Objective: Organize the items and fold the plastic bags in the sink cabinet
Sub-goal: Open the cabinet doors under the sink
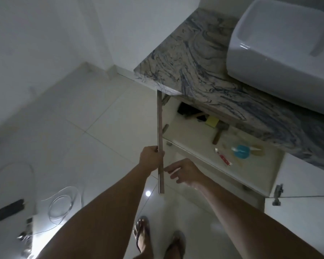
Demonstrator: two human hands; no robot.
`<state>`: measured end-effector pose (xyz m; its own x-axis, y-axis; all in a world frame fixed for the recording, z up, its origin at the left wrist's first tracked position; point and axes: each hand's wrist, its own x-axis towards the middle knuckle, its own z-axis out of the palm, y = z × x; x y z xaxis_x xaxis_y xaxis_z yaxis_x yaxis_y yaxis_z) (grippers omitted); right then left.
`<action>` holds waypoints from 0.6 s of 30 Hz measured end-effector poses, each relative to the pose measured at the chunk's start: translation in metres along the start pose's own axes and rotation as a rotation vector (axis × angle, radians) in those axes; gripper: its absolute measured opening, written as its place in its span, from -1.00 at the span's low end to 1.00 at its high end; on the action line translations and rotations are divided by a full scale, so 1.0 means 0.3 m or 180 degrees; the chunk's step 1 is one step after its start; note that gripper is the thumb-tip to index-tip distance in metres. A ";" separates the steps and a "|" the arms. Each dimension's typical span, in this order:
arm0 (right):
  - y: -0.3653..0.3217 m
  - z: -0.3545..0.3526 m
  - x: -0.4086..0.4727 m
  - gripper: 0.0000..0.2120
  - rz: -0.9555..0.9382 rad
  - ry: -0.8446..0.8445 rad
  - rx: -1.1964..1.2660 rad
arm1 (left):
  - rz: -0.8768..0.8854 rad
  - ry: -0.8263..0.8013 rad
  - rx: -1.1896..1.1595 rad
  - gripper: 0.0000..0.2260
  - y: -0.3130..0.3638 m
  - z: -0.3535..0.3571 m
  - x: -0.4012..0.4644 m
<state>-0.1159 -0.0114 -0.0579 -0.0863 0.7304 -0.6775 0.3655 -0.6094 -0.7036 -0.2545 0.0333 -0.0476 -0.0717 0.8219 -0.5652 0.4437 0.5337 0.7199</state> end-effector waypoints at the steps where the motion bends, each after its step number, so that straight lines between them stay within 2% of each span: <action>1: -0.022 0.006 0.022 -0.62 -0.0071 0.0056 -0.0116 | 0.0073 -0.0002 0.0129 -0.79 -0.016 -0.021 -0.003; 5: -0.159 0.027 0.099 -0.56 -0.1035 0.0712 -0.1368 | 0.0147 0.0028 0.0581 -0.73 -0.065 -0.091 0.006; 8: -0.275 0.064 0.154 -0.42 -0.1719 0.0702 -0.2216 | 0.0159 0.0121 0.0928 -0.71 -0.073 -0.146 0.015; 10: -0.330 0.094 0.200 -0.39 -0.1789 0.0641 -0.2774 | 0.0134 0.0203 0.1120 -0.74 -0.085 -0.195 0.027; 13: -0.378 0.149 0.257 -0.43 -0.1745 0.0611 -0.3403 | 0.0089 0.0460 0.1340 -0.75 -0.110 -0.279 0.056; 18: -0.453 0.252 0.302 -0.25 -0.1254 0.0550 -0.3475 | 0.0112 0.0893 0.1659 -0.81 -0.127 -0.430 0.115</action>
<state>-0.2434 0.1143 -0.0397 -0.2746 0.8929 -0.3569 0.9500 0.1946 -0.2442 -0.3891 0.0670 -0.0424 -0.2508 0.8965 -0.3653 0.8252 0.3953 0.4034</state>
